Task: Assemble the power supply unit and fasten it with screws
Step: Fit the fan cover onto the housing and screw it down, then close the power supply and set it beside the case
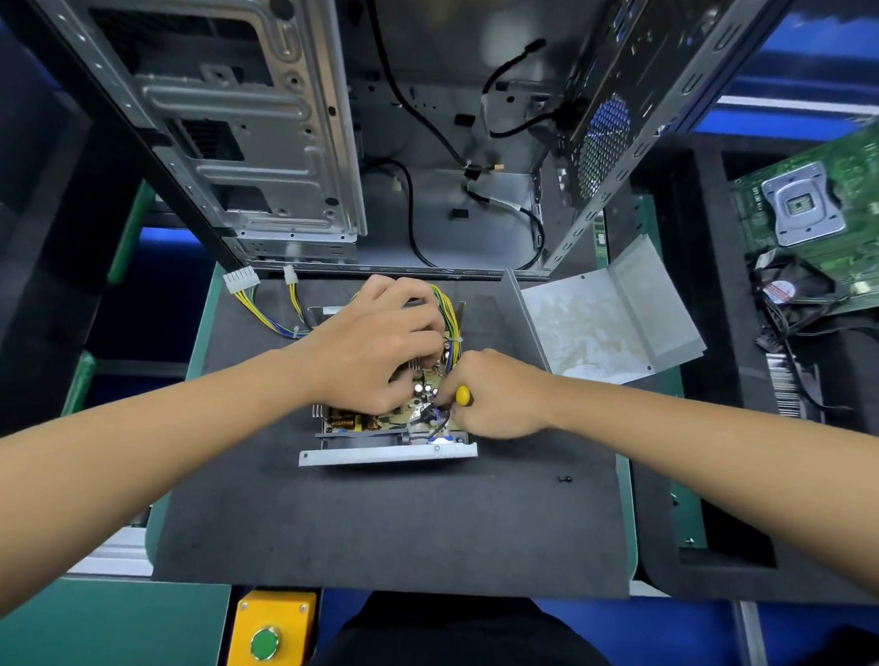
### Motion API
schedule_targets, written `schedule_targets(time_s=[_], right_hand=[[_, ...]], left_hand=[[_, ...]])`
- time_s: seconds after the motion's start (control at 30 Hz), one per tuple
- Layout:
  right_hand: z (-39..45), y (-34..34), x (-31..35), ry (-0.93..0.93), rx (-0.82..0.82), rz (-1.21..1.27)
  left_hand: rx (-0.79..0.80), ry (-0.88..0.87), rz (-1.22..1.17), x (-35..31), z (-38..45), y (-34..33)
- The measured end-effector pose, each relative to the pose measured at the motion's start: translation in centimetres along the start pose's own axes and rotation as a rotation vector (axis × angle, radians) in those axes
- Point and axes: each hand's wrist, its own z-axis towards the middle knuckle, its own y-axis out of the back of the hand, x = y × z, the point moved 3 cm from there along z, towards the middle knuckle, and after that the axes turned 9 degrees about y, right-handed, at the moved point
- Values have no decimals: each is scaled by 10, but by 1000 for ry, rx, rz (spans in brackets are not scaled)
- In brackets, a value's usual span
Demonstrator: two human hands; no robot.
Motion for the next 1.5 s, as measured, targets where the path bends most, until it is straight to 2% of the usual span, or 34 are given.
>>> schedule_targets(time_s=[0.13, 0.27, 0.4, 0.67, 0.8, 0.97, 1.13, 1.3, 1.4, 1.5], right_hand=[[1, 5, -1, -195, 74, 270], [-1, 7, -4, -295, 91, 586], [2, 2, -5, -329, 2, 430], [10, -1, -6, -488, -198, 423], [12, -10, -1, -519, -223, 353], [16, -12, -3, -562, -257, 405], [14, -10, -2, -524, -231, 342], [7, 6, 5, -466, -35, 231], [6, 20, 13, -437, -43, 132], [3, 37, 20, -394, -80, 135]], left_hand=[[1, 4, 6, 0, 0, 1], [10, -1, 1, 1, 0, 2], [4, -6, 2, 0, 0, 3], [10, -11, -11, 1, 0, 4], [8, -7, -10, 1, 0, 3], [15, -4, -5, 1, -1, 3], [24, -2, -8, -1, 0, 3], [57, 4, -52, -3, 4, 10], [72, 17, -70, -5, 8, 13], [63, 40, -90, -7, 14, 17]])
